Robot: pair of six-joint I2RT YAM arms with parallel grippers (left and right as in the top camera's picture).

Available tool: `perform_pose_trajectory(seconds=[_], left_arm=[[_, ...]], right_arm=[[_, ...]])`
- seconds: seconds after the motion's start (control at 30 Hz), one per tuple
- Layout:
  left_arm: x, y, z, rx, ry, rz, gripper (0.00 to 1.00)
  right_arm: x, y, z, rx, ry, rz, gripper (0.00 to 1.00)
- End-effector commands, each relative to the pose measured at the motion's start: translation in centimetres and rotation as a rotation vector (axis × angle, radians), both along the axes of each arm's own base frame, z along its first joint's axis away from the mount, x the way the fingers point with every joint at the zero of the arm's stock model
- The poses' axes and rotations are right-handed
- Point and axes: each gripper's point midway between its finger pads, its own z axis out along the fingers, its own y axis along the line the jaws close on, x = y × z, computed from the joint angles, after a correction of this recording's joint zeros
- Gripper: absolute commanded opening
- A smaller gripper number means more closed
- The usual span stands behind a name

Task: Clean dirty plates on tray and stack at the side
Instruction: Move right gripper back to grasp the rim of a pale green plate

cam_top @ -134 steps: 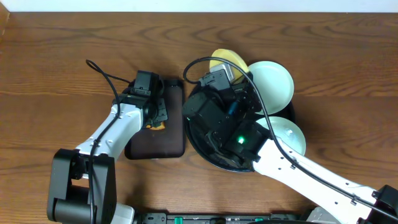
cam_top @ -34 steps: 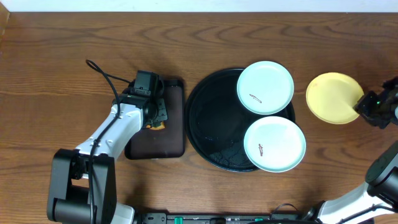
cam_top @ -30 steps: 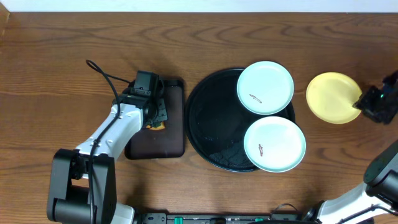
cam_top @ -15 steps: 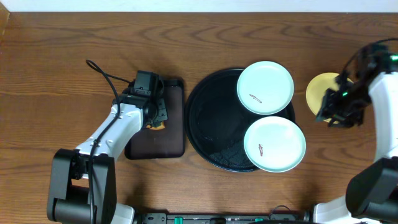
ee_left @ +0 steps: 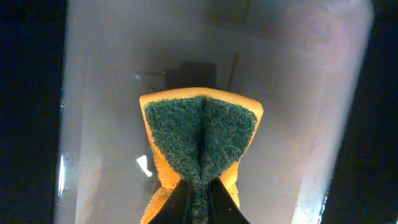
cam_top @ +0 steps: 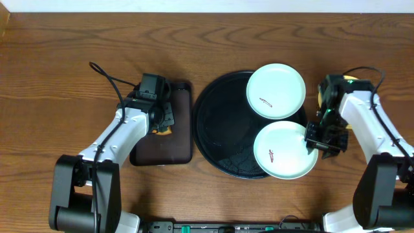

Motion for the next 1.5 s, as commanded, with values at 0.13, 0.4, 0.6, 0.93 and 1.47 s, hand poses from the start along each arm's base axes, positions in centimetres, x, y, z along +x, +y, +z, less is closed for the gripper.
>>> perform_pose_trajectory(seconds=[0.13, 0.4, 0.6, 0.93, 1.47], left_arm=[[-0.1, 0.1, -0.2, 0.007, 0.006, -0.005, 0.09], [0.0, 0.1, -0.2, 0.006, 0.004, -0.005, 0.09], [0.0, 0.1, -0.2, 0.006, 0.003, -0.005, 0.09], [0.0, 0.1, -0.2, 0.006, 0.003, -0.005, 0.10], [-0.1, 0.1, -0.2, 0.007, 0.007, -0.006, 0.10]], right_arm=[[-2.0, 0.7, -2.6, -0.054, 0.050, -0.017, 0.22], [-1.5, 0.7, -2.6, -0.046, 0.030, 0.005, 0.01], [0.2, 2.0, -0.4, 0.040, -0.054, 0.029, 0.01], [1.6, 6.6, 3.1, 0.323, -0.231, 0.077, 0.01], [5.8, 9.3, 0.3, 0.130, -0.442, 0.015, 0.01]])
